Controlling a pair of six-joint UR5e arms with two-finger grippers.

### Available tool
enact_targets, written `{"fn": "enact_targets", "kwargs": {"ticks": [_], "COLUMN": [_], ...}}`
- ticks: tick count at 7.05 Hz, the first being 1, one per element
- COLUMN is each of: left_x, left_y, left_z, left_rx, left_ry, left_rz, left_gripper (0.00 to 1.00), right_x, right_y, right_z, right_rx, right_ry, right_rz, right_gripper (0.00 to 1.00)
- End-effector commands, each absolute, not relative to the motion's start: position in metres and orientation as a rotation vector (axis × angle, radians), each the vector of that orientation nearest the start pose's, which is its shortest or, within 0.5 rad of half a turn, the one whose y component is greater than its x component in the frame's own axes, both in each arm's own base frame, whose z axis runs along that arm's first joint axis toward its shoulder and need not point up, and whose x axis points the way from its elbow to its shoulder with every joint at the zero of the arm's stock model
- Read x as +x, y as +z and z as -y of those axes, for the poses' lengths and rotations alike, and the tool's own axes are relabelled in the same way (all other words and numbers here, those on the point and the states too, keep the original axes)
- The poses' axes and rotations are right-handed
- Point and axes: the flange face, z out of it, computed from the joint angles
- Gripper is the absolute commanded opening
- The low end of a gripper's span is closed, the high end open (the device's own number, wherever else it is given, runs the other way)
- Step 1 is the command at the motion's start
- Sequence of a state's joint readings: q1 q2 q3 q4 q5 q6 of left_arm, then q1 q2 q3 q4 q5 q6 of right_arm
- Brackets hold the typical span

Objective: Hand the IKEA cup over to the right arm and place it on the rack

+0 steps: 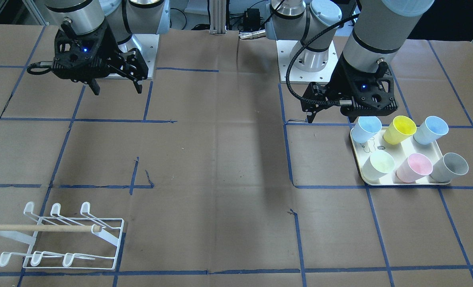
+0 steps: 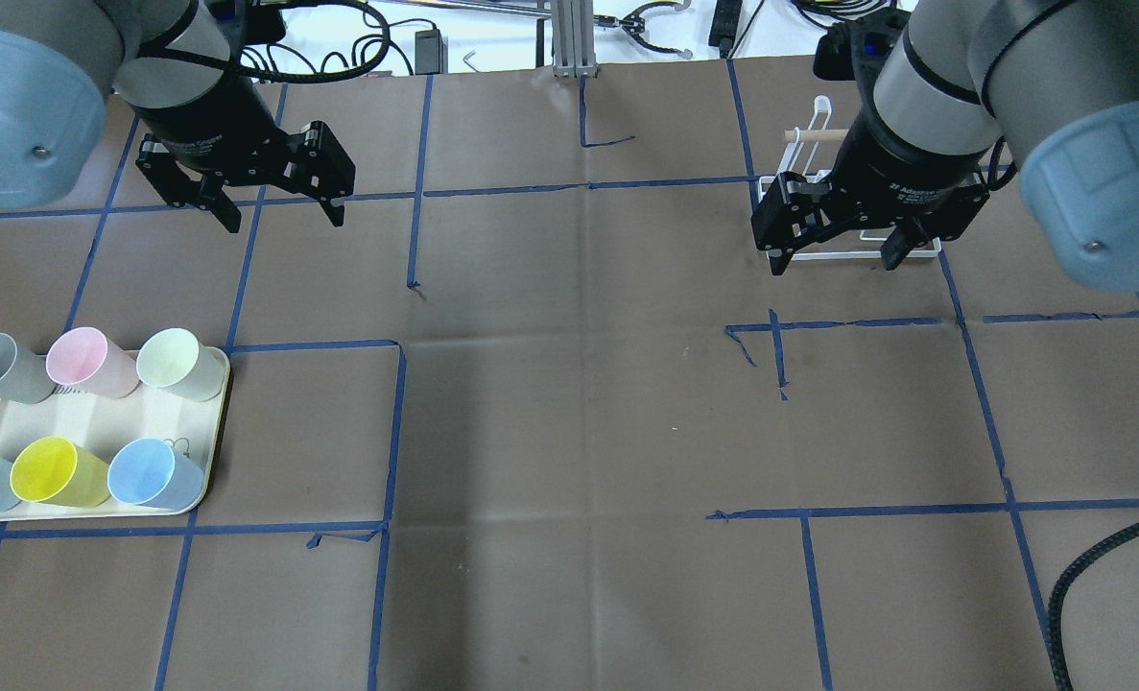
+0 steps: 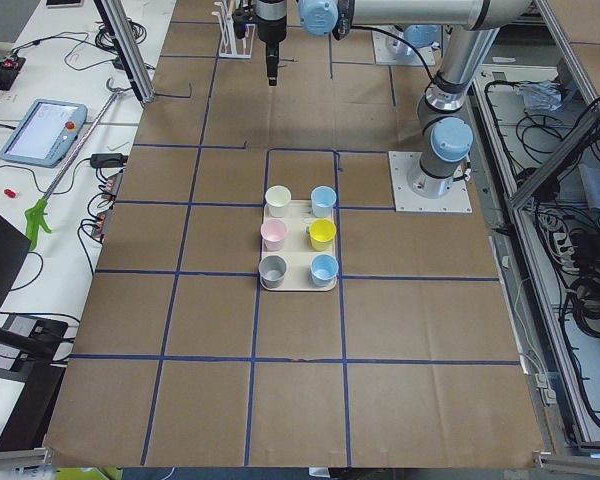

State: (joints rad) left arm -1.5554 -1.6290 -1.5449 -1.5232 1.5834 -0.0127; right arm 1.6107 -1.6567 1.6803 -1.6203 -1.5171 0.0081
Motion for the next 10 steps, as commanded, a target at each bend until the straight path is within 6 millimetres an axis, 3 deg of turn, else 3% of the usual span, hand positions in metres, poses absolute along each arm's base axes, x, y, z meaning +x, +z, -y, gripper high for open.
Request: {"fn": "enact_targets", "kwargs": {"ticks": [1,4,6,7,10], "left_x": [-0.102,-0.02,0.068,0.089,0.095], "left_y": [0.475,0.471,0.457,0.441,0.402], "left_z": [0.526,0.538,0.528,0.522,0.53], "left_rx": [-0.103,-0.102,-0.177,-0.139,-0.139], "left_ry": [-0.022,-0.017,0.03,0.047,0.092], "left_rz": [-3.148,-3.157,-3.156,-3.158,-3.169], "left_gripper": [1.0,1.0,1.0,1.0,1.0], "right_x": [0.157,0.157,0.157,0.157,0.158], "right_y": [0.48,0.479,0.481,0.48,0.476], "right_z": [0.452,0.452,0.452,0.451,0.451], "right_rx": [-0.051,-0.048,-0.049,-0.044,-0.043], "right_ry": [-0.041,-0.038,-0.043,-0.04,-0.028], "right_rz": [-3.087,-3.085,-3.085,-3.085,-3.085], "right_gripper": [1.0,1.0,1.0,1.0,1.0]}}
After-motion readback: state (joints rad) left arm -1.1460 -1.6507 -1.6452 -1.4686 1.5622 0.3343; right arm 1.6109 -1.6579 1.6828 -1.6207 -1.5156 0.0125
